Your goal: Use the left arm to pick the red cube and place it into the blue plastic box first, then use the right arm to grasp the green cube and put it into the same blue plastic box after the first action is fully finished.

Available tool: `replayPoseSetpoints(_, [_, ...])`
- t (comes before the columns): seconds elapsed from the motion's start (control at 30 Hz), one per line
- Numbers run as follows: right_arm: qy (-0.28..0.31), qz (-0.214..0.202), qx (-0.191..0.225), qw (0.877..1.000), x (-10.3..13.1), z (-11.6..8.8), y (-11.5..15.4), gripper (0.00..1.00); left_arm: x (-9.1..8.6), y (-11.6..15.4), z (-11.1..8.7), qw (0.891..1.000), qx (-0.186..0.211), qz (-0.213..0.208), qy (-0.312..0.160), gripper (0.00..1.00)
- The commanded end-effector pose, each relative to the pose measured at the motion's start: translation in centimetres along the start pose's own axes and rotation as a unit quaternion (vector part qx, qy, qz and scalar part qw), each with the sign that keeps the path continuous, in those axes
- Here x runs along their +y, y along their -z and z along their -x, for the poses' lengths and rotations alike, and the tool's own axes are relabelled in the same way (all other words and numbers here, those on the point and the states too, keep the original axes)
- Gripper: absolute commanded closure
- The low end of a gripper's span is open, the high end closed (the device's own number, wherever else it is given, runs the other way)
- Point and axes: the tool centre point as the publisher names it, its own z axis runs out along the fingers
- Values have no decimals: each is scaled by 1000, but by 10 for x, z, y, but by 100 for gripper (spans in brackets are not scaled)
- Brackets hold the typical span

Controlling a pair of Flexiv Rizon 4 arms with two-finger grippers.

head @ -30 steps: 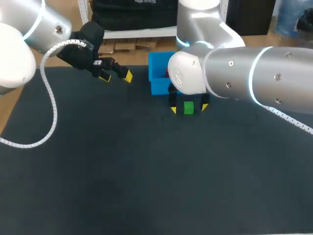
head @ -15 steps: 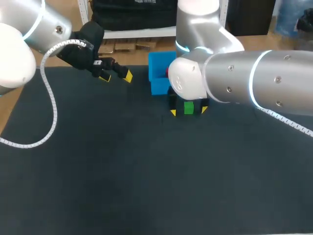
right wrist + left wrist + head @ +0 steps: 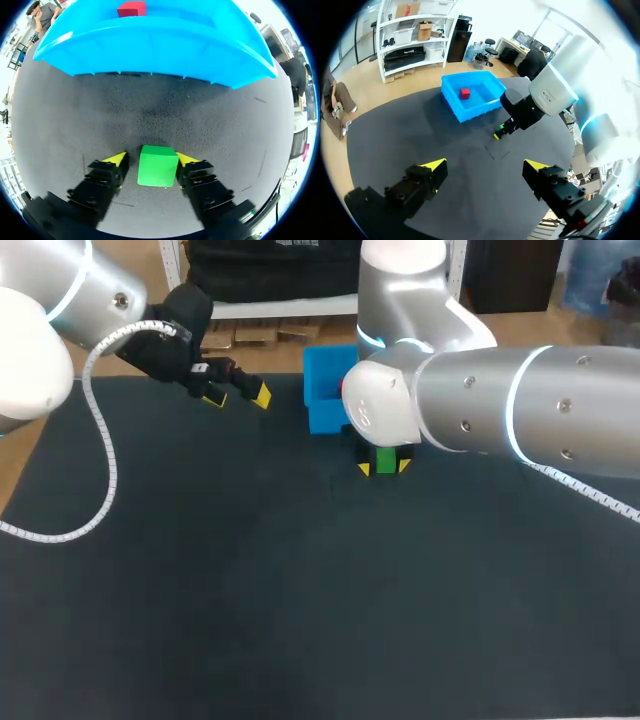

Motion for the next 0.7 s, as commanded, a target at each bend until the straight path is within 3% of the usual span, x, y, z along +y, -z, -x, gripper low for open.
replayPoseSetpoints(0.03, [-2,-1,2,1000,1,1,-5,100,1,0,-1,1000,-2,-2,-1,0])
replayPoseSetpoints(0.7, [-7,-4,6,1000,-8,-4,14,100,1,0,-1,1000,-2,-2,-1,0])
